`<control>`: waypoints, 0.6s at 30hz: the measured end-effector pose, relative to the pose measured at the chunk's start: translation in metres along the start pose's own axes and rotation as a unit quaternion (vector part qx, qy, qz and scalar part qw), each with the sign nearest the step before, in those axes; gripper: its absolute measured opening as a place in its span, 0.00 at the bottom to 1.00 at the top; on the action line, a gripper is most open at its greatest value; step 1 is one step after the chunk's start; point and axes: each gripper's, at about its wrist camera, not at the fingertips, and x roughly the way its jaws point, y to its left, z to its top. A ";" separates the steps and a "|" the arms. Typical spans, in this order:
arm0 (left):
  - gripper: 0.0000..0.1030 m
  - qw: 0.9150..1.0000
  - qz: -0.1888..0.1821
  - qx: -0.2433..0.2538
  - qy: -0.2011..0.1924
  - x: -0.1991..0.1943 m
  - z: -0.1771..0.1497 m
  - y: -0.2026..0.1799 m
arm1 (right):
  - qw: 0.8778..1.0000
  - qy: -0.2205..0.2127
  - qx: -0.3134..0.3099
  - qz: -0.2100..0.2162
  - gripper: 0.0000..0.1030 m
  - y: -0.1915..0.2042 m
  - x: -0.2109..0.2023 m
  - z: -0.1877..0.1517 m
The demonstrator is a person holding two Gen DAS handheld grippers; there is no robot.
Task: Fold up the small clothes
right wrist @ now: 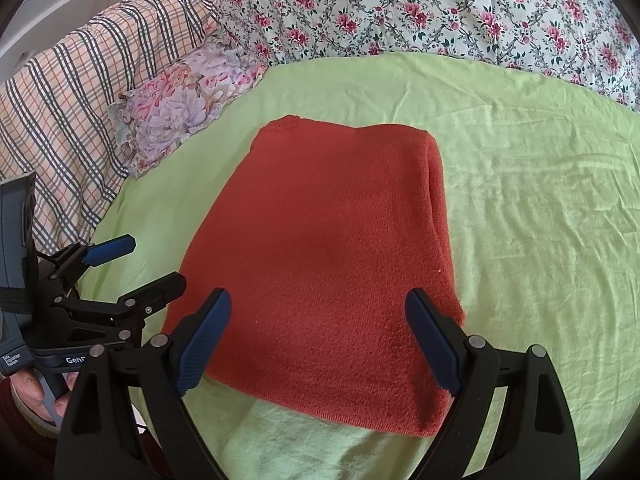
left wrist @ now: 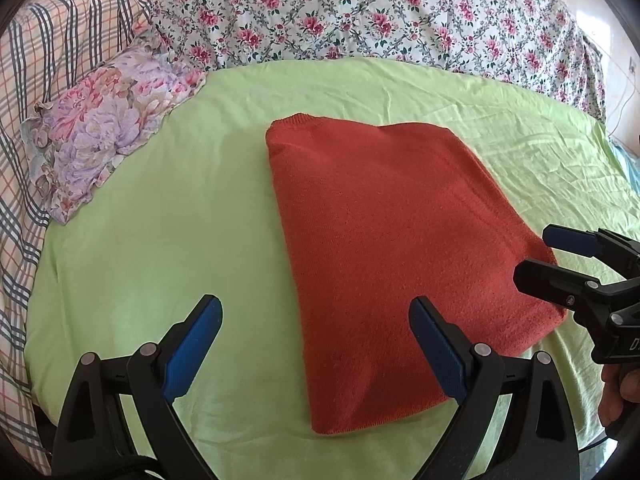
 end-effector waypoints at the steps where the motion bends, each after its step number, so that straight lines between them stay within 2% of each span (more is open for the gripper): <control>1: 0.92 1.000 0.002 0.000 -0.001 0.000 0.001 0.000 | 1.000 0.001 0.000 -0.002 0.86 -0.001 0.001 0.000; 18: 0.92 1.000 0.011 0.002 -0.002 0.006 0.005 -0.001 | 1.000 0.007 0.004 -0.003 0.86 -0.017 0.005 0.004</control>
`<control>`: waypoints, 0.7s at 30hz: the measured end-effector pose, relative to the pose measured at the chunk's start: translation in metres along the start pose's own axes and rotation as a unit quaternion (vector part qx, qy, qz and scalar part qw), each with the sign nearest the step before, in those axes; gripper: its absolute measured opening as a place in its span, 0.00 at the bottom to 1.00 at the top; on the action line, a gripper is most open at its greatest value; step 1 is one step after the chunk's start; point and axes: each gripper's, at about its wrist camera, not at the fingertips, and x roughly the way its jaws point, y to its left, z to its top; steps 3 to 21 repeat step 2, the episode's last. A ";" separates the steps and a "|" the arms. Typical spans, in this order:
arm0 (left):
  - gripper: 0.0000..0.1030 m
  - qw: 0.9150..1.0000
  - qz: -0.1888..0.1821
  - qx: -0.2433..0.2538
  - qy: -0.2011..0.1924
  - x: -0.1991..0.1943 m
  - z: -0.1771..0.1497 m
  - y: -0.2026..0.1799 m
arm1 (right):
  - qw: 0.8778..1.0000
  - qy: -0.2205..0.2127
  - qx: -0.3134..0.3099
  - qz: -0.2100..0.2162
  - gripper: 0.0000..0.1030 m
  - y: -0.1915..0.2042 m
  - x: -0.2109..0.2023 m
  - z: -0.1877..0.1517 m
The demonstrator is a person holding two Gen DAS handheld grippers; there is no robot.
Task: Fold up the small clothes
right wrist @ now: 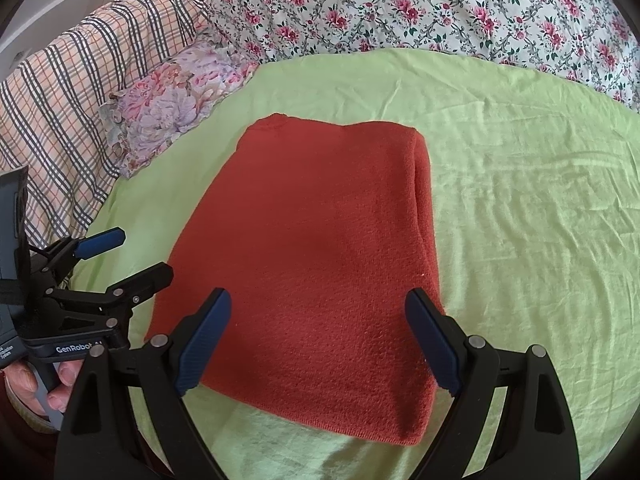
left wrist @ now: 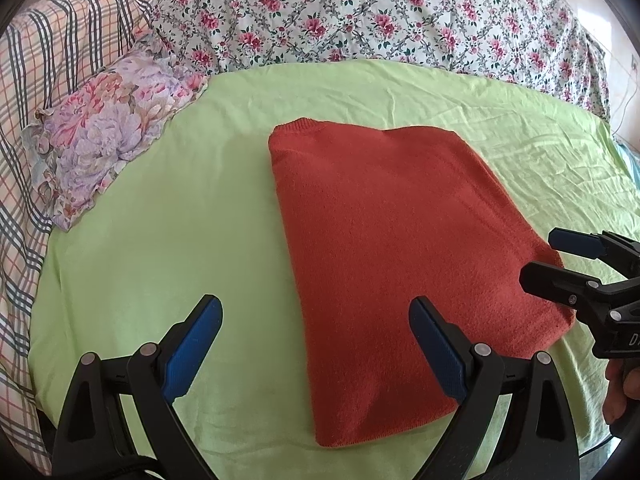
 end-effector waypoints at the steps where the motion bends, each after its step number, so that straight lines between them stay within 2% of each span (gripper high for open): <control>1: 0.92 1.000 0.000 -0.002 0.001 0.001 -0.001 0.000 | 1.000 0.000 0.001 0.001 0.86 -0.001 0.002 0.001; 21: 0.92 1.000 -0.005 -0.003 0.004 0.003 -0.001 0.001 | 1.000 0.000 0.003 0.004 0.86 -0.001 0.003 0.001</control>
